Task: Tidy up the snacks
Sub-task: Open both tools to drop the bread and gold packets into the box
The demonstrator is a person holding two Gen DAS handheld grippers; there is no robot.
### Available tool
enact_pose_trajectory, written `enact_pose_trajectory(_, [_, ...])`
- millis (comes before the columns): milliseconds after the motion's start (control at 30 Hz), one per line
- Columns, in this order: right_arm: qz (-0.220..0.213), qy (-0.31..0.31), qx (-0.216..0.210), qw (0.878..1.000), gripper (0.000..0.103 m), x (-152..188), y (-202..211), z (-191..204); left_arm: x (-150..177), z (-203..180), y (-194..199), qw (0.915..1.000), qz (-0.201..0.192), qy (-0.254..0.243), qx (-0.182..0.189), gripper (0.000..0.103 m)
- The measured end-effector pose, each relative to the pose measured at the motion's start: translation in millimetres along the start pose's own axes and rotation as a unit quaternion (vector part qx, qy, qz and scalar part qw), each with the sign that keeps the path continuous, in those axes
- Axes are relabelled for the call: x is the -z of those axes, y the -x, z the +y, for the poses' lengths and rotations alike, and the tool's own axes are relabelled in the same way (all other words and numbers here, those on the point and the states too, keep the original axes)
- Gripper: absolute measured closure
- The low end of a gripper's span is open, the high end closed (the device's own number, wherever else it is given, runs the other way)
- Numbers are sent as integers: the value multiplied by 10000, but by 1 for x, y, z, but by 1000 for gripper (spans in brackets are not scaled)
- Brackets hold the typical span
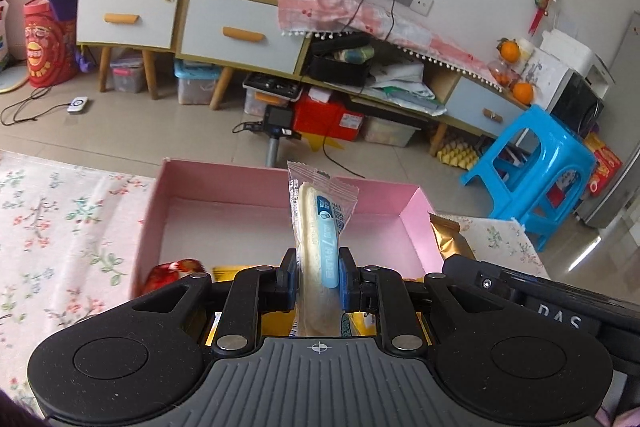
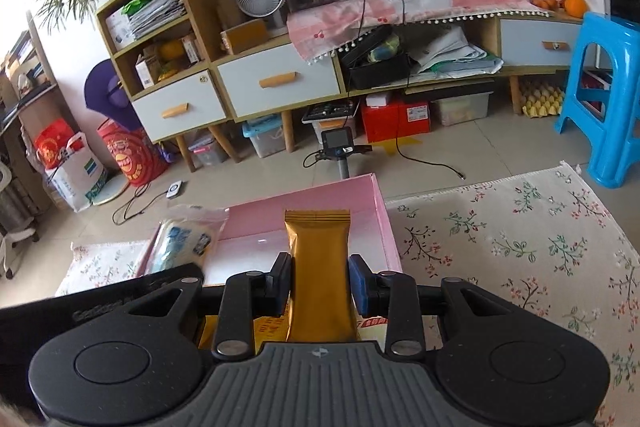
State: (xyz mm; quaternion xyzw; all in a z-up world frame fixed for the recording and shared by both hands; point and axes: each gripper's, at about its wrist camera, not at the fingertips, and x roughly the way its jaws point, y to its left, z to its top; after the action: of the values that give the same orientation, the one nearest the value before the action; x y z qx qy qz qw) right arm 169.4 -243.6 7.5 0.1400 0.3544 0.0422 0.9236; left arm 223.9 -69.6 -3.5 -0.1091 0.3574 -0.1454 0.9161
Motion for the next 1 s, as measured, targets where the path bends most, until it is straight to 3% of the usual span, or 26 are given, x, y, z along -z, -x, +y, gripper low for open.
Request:
enact_pose_trajectory(400, [125,-46,-125,9998,83,2,-18,-9,6,4,-25,10000,-37,-12,-57,86])
enact_pose_trajectory(533, [120,-17,-91,9999,79,3,-19,-6,5,7,-24,9999,-127,30,-63,83])
enact_pose_trajectory(600, [133,-21,-88,9999,72,2,-18,-6,4,7,-23,9999,-85,50,-53,82])
enact_pose_trajectory(800, [64,-28,-60,10000,56,0,-11,-7,2,6,-15,10000,-75,0,-29,66])
enact_pose_trajectory(967, [-8,15,-45,10000,42,-3,0,-4,3,2,1,9997,-174,-147,-109,41])
enact_pose_trajectory(1000, [-22,35,-40,10000,39,-3,3,-3,3,2,5,9996,-201,-160,-119,40])
